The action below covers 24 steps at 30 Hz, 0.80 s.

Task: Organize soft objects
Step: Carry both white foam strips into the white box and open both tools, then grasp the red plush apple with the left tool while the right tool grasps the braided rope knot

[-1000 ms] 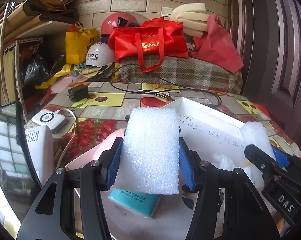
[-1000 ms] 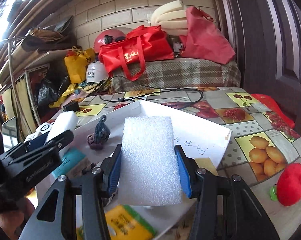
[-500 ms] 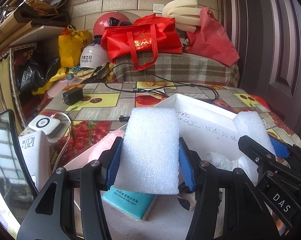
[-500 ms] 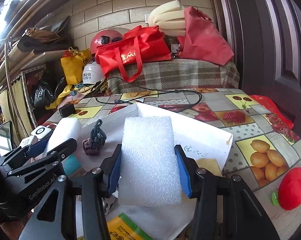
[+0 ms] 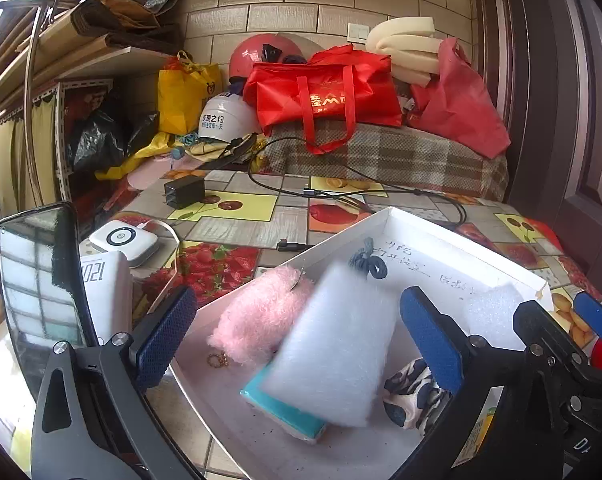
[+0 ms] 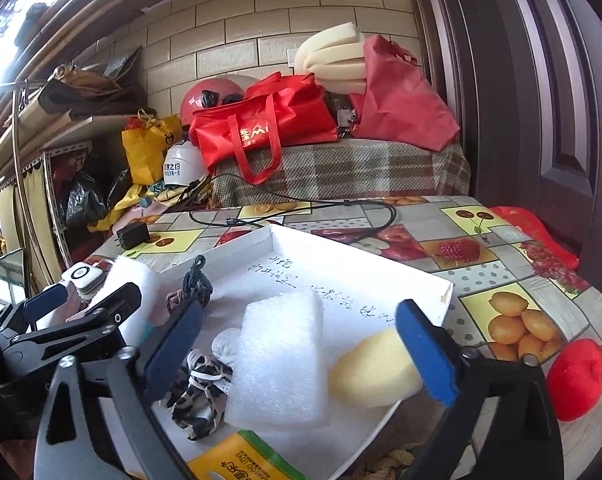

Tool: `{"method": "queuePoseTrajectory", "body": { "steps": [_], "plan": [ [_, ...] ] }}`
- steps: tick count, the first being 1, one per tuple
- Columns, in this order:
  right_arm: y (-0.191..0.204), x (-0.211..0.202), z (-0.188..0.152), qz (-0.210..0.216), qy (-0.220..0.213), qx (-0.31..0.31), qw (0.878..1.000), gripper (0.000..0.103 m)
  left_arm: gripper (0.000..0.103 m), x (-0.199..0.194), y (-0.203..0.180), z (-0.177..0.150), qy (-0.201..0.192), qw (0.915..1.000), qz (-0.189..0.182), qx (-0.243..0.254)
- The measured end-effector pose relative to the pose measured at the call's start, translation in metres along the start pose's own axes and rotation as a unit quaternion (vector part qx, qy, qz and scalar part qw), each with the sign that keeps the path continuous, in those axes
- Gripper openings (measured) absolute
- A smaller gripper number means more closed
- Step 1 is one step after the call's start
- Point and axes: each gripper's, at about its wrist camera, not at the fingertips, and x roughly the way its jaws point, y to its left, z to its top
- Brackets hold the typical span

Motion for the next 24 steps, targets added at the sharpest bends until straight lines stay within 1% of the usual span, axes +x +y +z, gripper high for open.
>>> {"method": "queuePoseTrajectory", "body": {
  "steps": [5,16,21,24],
  "plan": [
    [0.002,-0.004,-0.001,-0.001,-0.013,-0.005,1.0,0.103,0.103,-0.002,0.0,-0.001,-0.004,1.0,0.0,0.0],
    [0.003,-0.005,-0.001,0.001,-0.016,-0.006,1.0,0.103,0.103,-0.004,-0.004,-0.001,-0.006,1.0,-0.001,0.005],
    [0.005,-0.01,0.001,0.004,-0.028,-0.007,1.0,0.103,0.103,-0.007,-0.005,-0.001,-0.012,0.9999,-0.009,0.008],
    [0.004,-0.016,-0.001,0.004,-0.023,-0.011,1.0,0.103,0.103,-0.01,-0.006,-0.001,-0.019,0.9996,-0.02,0.01]
  ]
}}
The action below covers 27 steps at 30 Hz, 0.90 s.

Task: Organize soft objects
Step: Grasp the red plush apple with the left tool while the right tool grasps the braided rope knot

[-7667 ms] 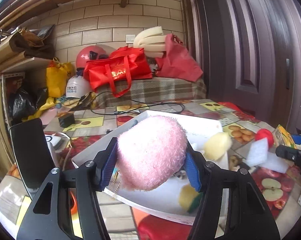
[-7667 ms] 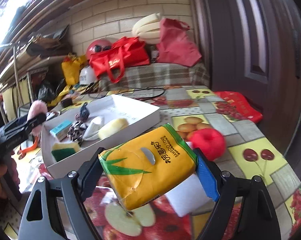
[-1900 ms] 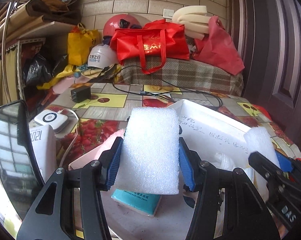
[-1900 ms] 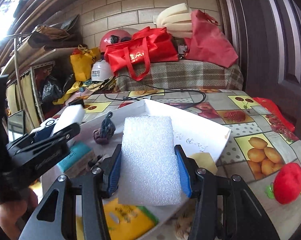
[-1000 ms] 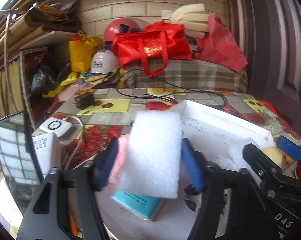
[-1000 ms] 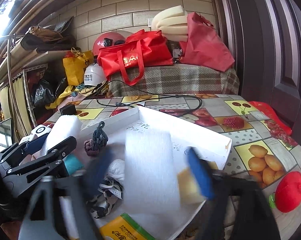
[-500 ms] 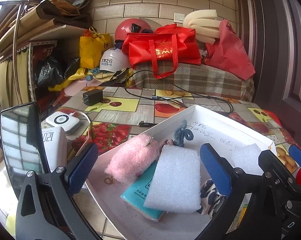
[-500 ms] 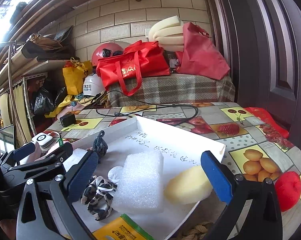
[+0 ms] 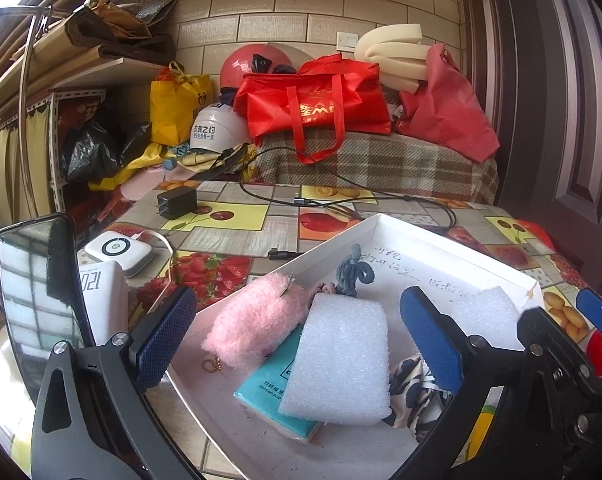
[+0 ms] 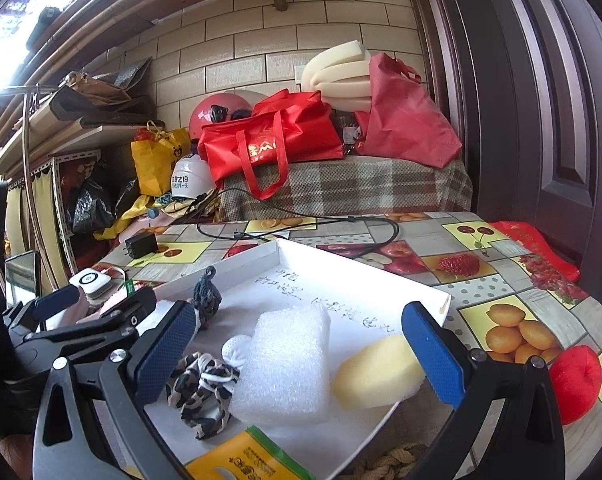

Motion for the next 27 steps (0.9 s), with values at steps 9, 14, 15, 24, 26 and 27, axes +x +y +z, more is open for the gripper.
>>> {"method": "queuePoseTrajectory", "body": {
  "steps": [9,14,15,24,26,27],
  "plan": [
    [-0.082,-0.039,-0.021,0.009,0.08,0.042,0.996,0.103,0.103,-0.011,-0.007,-0.001,-0.028,0.999,-0.029,0.019],
    [-0.093,-0.031,-0.035,0.024,0.164,-0.004,0.986,0.103,0.103,-0.012,-0.01,0.001,-0.031,0.9984,-0.038,0.026],
    [-0.088,-0.022,-0.038,0.021,0.187,-0.016,0.982,0.103,0.103,-0.012,-0.009,0.001,-0.032,0.9983,-0.041,0.025],
    [-0.035,0.015,-0.053,0.051,0.251,-0.129,0.958,0.045,0.103,-0.029,-0.026,-0.006,-0.046,0.9931,-0.1,0.042],
    [-0.036,0.005,-0.057,0.058,0.25,-0.135,0.957,0.04,0.103,-0.037,-0.039,-0.01,-0.04,0.9904,-0.123,0.05],
    [-0.04,-0.003,-0.06,0.063,0.25,-0.135,0.957,0.038,0.103,-0.042,-0.048,-0.012,-0.038,0.9884,-0.135,0.058]
  ]
}}
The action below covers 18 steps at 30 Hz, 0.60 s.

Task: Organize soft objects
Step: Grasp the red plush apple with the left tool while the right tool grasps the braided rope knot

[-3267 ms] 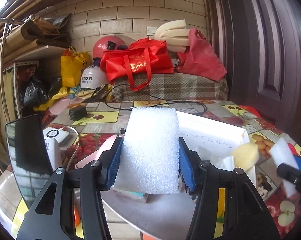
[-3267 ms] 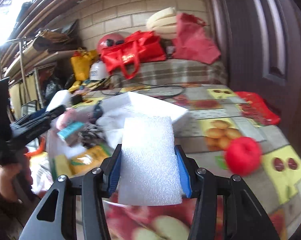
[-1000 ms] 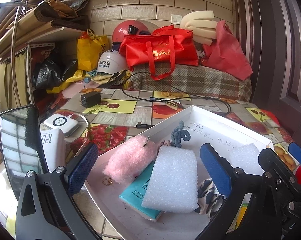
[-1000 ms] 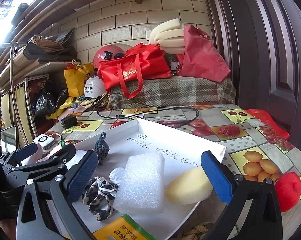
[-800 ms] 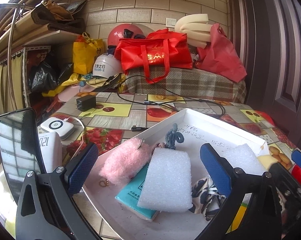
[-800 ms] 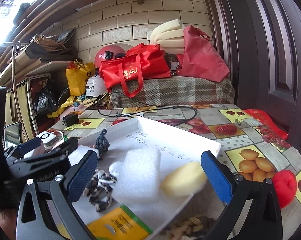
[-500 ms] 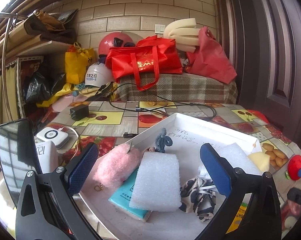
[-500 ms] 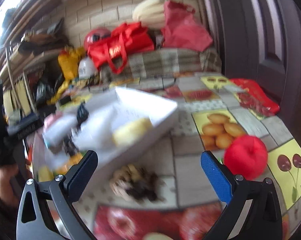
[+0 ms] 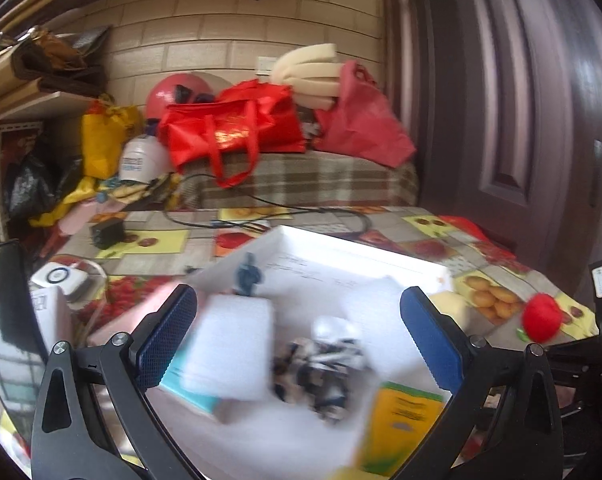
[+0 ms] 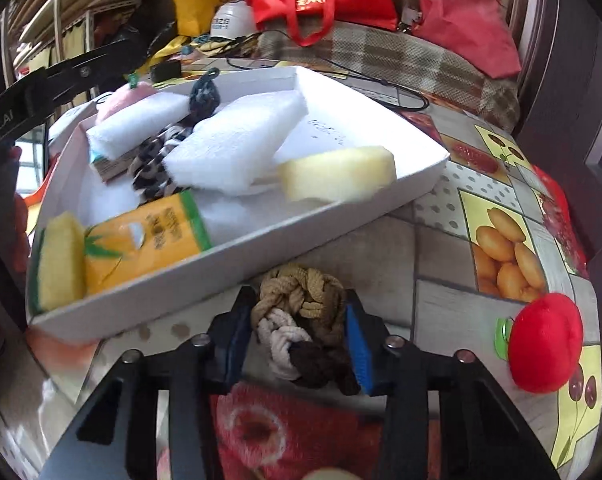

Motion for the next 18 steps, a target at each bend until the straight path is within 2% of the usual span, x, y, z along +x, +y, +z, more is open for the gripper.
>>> {"method": "queuePoseTrajectory", "body": {
  "steps": [3,6,8,11,13,16,18],
  "plan": [
    [-0.027,-0.027,-0.031,-0.013,0.0,0.026,1.0,0.038,0.103,-0.008,-0.044,-0.006,0.012,0.9979,-0.048,0.041],
    [-0.069,-0.051,-0.059,-0.045,0.003,0.078,0.996,0.038,0.103,-0.006,-0.094,-0.012,0.051,0.9904,-0.101,0.08],
    [-0.109,-0.063,-0.076,-0.081,0.009,0.126,0.989,0.038,0.102,0.008,-0.132,-0.016,0.091,0.9819,-0.128,0.106],
    [-0.167,-0.076,-0.094,-0.121,0.007,0.211,0.97,0.038,0.102,0.035,-0.186,-0.02,0.141,0.9673,-0.161,0.136],
    [-0.195,-0.082,-0.104,-0.121,-0.006,0.261,0.958,0.038,0.102,0.049,-0.211,-0.02,0.155,0.9604,-0.175,0.151],
    [-0.204,-0.083,-0.111,-0.101,-0.017,0.287,0.953,0.038,0.102,0.068,-0.244,-0.019,0.166,0.9541,-0.17,0.183],
    [-0.203,-0.083,-0.109,-0.103,-0.019,0.284,0.953,0.038,0.102,0.081,-0.256,-0.019,0.183,0.9493,-0.161,0.199]
  ]
}}
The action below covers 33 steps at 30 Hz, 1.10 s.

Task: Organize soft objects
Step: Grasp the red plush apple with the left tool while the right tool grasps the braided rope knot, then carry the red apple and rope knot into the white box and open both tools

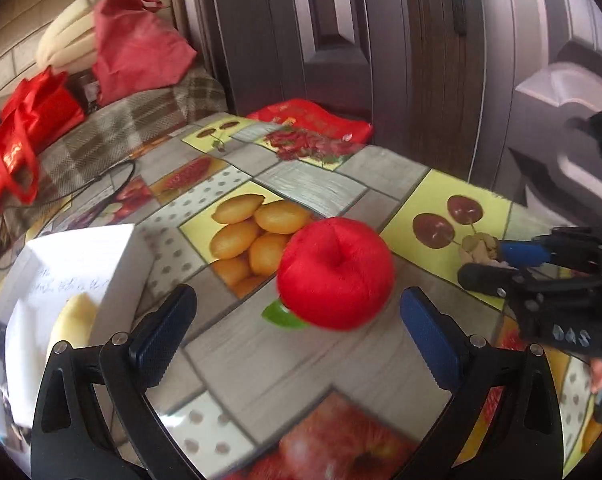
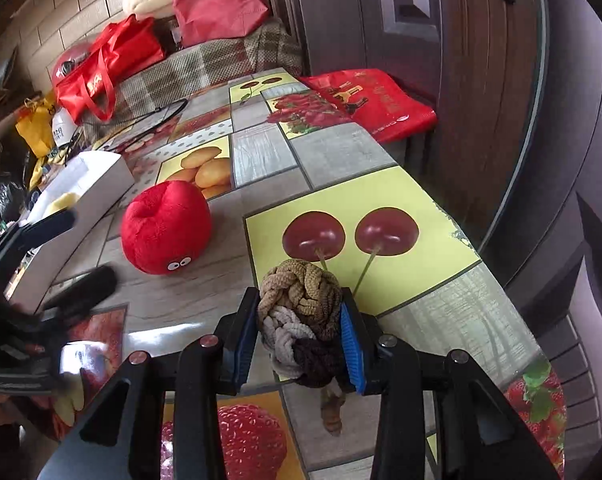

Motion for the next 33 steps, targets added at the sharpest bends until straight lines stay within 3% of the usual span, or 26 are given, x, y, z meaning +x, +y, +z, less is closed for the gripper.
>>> {"method": "queuePoseTrajectory", "body": {
  "steps": [2,4,5,6,9,13,18,24,33],
  "plan": [
    [0.002,-0.001,0.0,0.005,-0.001,0.0,1.0,0.038,0.102,0.019,-0.004,0.007,0.036,0.9993,0.003,0.002],
    [-0.001,-0.001,0.0,0.014,-0.001,0.008,1.0,0.038,0.092,0.03,-0.007,0.011,0.045,0.999,0.001,-0.008],
    [-0.002,-0.002,0.0,0.018,-0.002,0.012,1.0,0.038,0.072,0.035,-0.011,0.013,0.047,0.9989,0.004,-0.006],
    [-0.003,-0.001,-0.001,0.021,-0.002,0.014,1.0,0.038,0.061,0.037,-0.014,0.014,0.051,0.9986,0.012,0.0],
    [-0.006,-0.003,-0.003,0.024,-0.004,0.018,1.0,0.038,0.06,0.025,-0.02,0.012,0.018,0.9998,-0.001,0.008],
    [-0.005,-0.004,-0.003,0.019,-0.007,0.021,1.0,0.038,0.06,-0.006,-0.021,0.003,-0.048,0.9984,0.027,0.014],
    [0.0,-0.014,-0.004,0.019,-0.039,0.036,0.998,0.038,0.06,-0.039,-0.015,-0.016,-0.087,0.9938,0.067,0.015],
    [0.025,-0.026,-0.008,0.029,-0.086,0.032,0.995,0.038,0.06,-0.071,0.023,-0.045,-0.096,0.9899,0.1,-0.03],
    [0.086,-0.042,-0.019,0.038,-0.131,-0.026,0.99,0.039,0.06,-0.121,0.072,-0.095,-0.108,0.9799,0.141,-0.092]
  ]
}}
